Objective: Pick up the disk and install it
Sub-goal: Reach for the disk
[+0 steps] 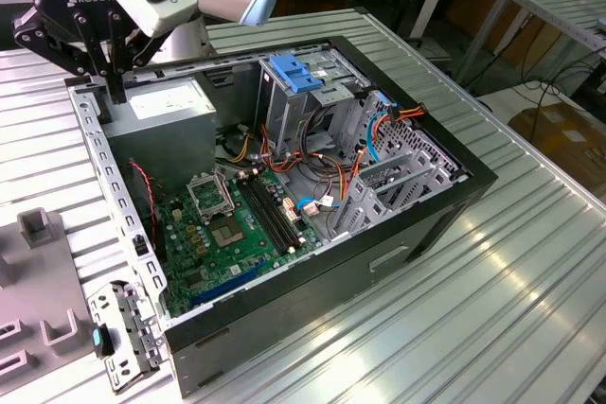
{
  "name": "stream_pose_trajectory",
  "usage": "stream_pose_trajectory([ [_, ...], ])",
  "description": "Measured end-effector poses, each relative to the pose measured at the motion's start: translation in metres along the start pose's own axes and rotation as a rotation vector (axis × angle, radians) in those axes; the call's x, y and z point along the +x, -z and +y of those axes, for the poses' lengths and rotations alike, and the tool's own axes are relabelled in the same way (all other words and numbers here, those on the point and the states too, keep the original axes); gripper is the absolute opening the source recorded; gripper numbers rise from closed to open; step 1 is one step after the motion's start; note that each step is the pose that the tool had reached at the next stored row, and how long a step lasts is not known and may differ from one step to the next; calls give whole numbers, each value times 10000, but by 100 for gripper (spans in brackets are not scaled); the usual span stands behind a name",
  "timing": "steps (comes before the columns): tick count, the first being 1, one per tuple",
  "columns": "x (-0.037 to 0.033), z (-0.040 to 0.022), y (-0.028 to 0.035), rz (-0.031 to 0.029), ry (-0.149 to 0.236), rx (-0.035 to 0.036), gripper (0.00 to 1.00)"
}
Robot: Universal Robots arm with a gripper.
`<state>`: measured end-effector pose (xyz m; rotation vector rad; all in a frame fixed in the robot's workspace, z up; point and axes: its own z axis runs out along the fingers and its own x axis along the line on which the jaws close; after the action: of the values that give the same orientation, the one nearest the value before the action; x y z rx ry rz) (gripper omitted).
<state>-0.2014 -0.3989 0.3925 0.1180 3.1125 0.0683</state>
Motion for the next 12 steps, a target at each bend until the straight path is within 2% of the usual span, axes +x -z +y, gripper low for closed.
stream_pose_trajectory([
  [8, 64, -5, 0, 0, 0, 0, 11],
  [12, 120, -9, 1, 0, 0, 0, 11],
])
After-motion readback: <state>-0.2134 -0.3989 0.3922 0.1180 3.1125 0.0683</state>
